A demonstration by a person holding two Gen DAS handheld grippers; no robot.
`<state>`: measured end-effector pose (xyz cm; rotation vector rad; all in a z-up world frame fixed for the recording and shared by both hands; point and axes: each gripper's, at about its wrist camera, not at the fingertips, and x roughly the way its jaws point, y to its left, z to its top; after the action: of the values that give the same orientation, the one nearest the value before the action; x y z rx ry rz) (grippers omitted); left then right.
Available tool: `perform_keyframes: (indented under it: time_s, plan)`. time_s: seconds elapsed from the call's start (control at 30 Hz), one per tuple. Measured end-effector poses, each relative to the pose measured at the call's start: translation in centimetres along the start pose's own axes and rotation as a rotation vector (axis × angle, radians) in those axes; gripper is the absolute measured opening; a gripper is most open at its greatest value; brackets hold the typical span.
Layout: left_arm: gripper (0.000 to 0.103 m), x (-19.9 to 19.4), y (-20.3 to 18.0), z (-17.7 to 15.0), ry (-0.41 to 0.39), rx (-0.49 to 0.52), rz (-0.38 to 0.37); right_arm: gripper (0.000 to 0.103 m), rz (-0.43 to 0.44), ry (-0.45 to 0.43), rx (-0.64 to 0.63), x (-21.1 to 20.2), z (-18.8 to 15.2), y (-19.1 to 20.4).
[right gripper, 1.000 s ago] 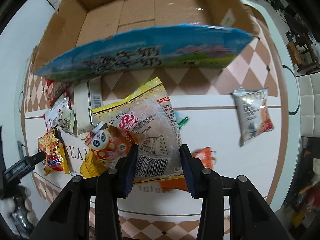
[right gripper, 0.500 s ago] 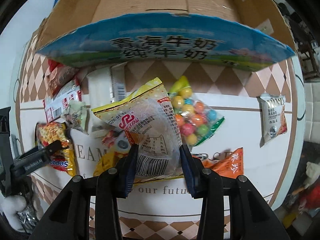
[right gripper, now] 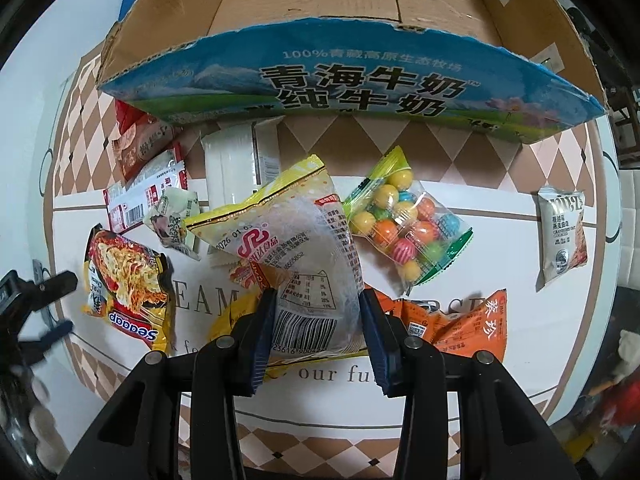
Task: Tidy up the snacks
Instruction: 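Lift the noodle pack with the left gripper while the right lifts the bread bag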
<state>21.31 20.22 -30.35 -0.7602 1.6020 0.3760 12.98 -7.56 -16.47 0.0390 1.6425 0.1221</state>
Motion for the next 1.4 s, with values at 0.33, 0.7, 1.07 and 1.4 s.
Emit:
perform_keyframes:
  time_s: [0.33, 0.7, 1.07, 1.4]
  plan:
    - [0.103, 2.8, 1.8, -2.5, 0.013, 0.039, 0.190, 0.044, -0.007, -0.005, -0.020, -0.4, -0.9, -0.4]
    - [0.103, -4.5, 6.2, -0.8, -0.102, 0.078, 0.195, 0.044, 0.009, -0.002, -0.034, -0.3, -1.3, 0.7]
    - [0.103, -1.7, 1.0, 6.9, 0.037, 0.120, 0.201, 0.044, -0.028, 0.000, -0.025, -0.3, -1.2, 1.1]
    - [0.093, -2.4, 6.2, 8.9, 0.049, 0.110, 0.183, 0.044, -0.033, -0.004, -0.035, -0.4, -1.1, 2.0]
